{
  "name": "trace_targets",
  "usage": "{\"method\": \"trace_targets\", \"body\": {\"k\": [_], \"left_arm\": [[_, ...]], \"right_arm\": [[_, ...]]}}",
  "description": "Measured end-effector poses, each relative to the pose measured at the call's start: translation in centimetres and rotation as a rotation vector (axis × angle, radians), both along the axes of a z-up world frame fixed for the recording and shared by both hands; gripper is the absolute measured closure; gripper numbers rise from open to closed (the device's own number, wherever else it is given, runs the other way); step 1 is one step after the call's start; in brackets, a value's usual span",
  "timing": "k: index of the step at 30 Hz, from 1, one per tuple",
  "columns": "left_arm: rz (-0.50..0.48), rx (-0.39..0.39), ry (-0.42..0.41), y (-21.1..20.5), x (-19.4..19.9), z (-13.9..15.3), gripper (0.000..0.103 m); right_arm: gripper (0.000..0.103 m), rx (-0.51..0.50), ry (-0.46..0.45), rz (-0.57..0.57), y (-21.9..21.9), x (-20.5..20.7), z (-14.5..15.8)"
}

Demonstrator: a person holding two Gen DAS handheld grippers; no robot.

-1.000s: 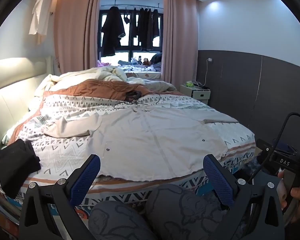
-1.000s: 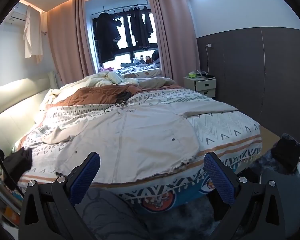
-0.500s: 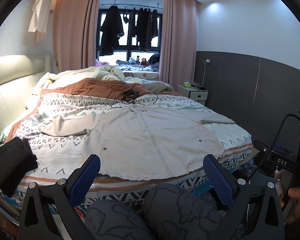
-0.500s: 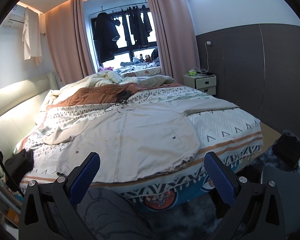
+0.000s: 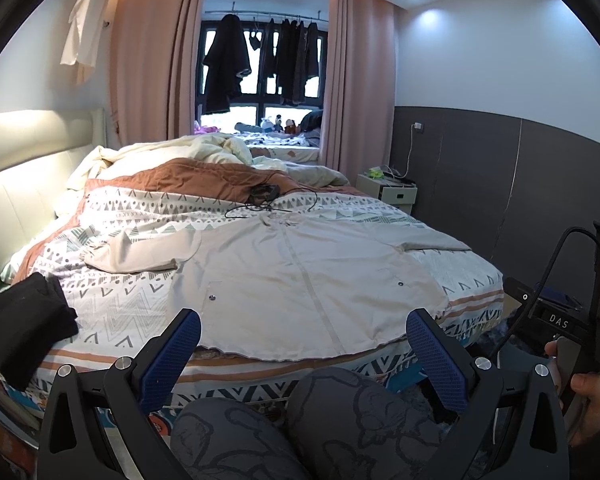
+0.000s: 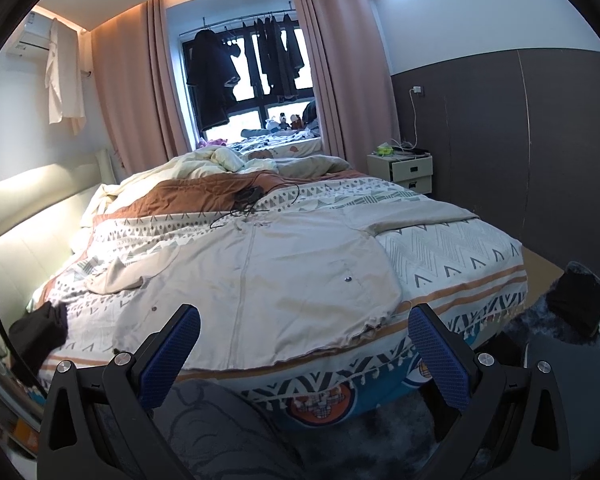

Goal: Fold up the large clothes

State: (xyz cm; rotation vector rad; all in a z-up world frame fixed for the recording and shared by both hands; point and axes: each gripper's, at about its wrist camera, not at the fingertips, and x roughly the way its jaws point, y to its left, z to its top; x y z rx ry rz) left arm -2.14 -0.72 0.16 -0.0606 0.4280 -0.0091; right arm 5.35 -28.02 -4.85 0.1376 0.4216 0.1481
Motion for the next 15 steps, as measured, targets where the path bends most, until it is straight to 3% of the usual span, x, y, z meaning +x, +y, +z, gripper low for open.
{"method": "trace_targets", "body": {"k": [15], "left_arm": [[0.009, -0.009, -0.003, -0.02, -0.16, 0.2, 0.0]], "right_arm": [[0.0, 0.014, 0.012, 0.004, -0.31, 0.45, -0.5]]}}
